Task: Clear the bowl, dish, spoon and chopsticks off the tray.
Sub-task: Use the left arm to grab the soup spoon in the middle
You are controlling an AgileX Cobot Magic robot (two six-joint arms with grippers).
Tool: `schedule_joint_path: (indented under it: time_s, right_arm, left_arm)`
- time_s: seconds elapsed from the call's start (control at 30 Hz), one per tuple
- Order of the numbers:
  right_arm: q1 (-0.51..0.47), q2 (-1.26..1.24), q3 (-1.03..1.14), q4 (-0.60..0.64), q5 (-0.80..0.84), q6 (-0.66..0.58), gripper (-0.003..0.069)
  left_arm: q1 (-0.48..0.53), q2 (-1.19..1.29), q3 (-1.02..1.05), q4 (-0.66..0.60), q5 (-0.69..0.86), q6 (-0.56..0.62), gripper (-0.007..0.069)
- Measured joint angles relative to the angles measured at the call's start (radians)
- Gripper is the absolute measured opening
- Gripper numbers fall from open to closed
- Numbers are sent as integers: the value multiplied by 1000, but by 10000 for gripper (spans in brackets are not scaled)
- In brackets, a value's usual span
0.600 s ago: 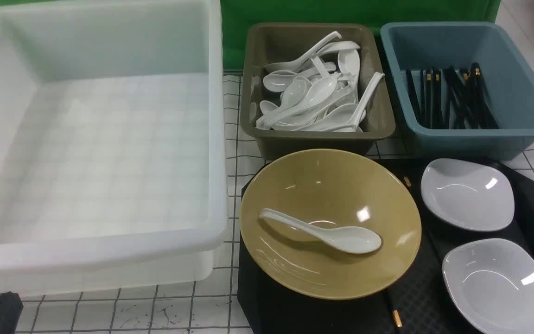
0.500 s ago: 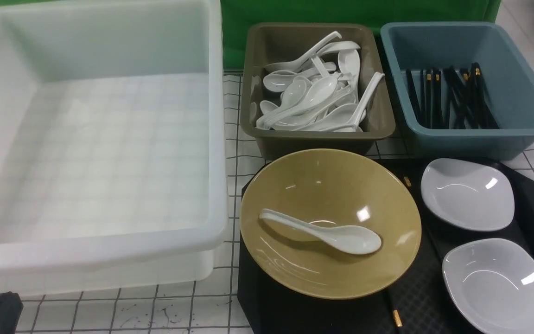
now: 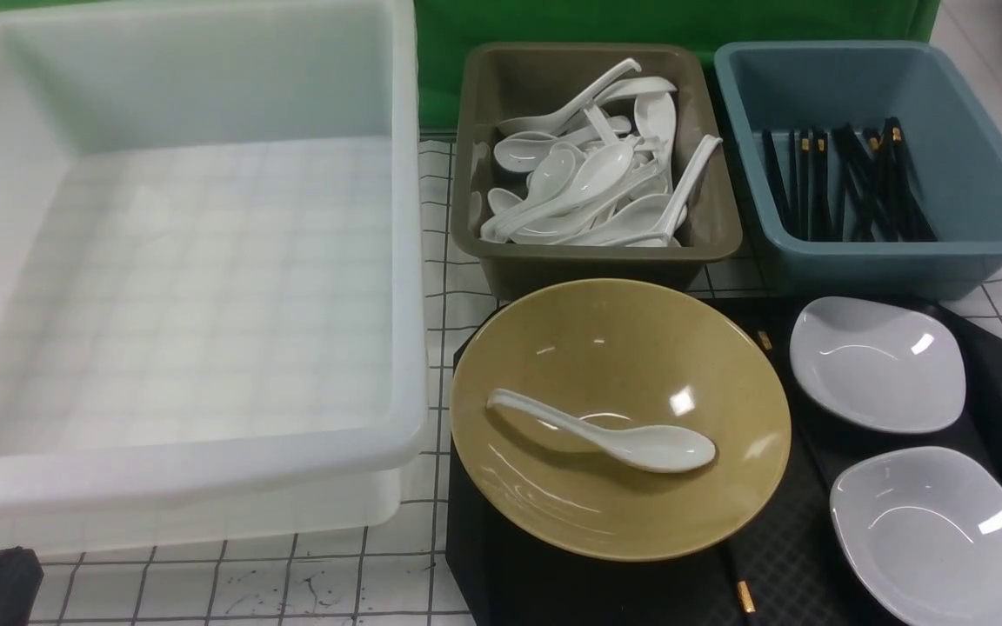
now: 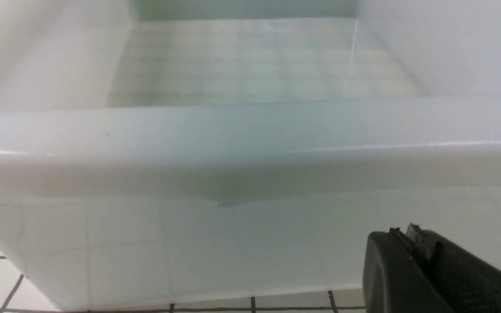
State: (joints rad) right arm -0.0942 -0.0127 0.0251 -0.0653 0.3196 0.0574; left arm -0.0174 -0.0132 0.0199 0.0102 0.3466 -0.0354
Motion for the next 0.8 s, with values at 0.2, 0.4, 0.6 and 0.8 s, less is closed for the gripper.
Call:
schedule_joint_path:
  time_s: [0.2, 0.4, 0.6, 0.8]
  right_arm:
    - [0, 0, 0, 0, 0, 0, 236]
    - [0, 0, 0, 0, 0, 0, 236]
    - [0, 0, 2, 0, -54, 0, 236]
    - [0, 0, 4, 0, -410, 0, 236]
  left_arm:
    - [0, 0, 0, 4, 0, 1, -13]
    - [0, 0, 3, 27, -21, 3, -13]
    - [0, 0, 7, 31, -149, 4, -13]
    - [0, 0, 7, 34, -472, 4, -13]
